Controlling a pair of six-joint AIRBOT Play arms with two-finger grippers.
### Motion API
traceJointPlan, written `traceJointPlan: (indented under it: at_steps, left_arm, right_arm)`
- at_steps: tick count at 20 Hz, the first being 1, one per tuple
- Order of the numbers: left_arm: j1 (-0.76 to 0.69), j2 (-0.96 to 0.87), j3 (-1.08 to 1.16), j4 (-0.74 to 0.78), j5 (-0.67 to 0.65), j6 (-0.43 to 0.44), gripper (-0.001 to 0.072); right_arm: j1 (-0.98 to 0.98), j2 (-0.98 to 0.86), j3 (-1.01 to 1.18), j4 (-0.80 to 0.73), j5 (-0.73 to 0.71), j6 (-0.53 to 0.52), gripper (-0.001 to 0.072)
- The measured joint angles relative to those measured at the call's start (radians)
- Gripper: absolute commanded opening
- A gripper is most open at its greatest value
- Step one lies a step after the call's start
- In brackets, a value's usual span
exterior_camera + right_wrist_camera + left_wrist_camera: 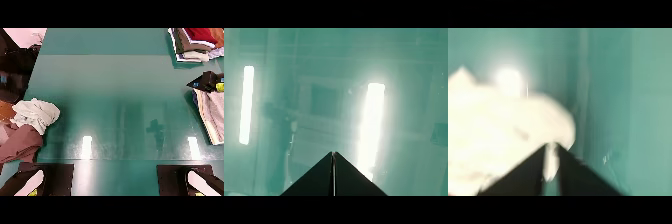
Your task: Fold the shirts.
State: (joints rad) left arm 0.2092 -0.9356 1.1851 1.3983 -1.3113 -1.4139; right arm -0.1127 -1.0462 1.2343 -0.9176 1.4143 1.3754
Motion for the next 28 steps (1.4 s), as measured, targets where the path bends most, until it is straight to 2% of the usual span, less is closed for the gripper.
traceJointPlan:
  at_steps: [3,10,12,13,17,21,28]
  left_arm:
    - [0.058,0.025,-0.164,0.005,0.052,-0.019,0.072]
    - [0.091,0.039,-0.47,0.008,0.331,-0.097,0.0713]
    - [0.093,0.039,-0.501,0.007,0.386,-0.115,0.0183]
    - [0.093,0.039,-0.506,0.003,0.402,-0.122,0.003]
    - [0.094,0.045,-0.452,-0.048,0.406,-0.131,0.0024]
    - [0.047,0.086,-0.237,-0.108,0.347,-0.114,0.0024]
    - [-0.257,0.115,0.293,-0.146,0.221,-0.102,0.0024]
  right_arm:
    - [0.0,0.0,0.0,0.0,0.002,0.0,0.0016]
    - [0.0,0.0,0.0,0.0,-0.001,0.0,0.0016]
    - [0.0,0.0,0.0,0.0,-0.007,0.0,0.0016]
    - [0.0,0.0,0.0,0.0,-0.011,0.0,0.0016]
    - [0.0,0.0,0.002,0.0,-0.021,0.0,0.0016]
    - [0.0,0.0,0.069,0.0,-0.026,0.0,0.0016]
    - [0.0,-0.007,0.337,0.002,-0.086,0.0,0.0015]
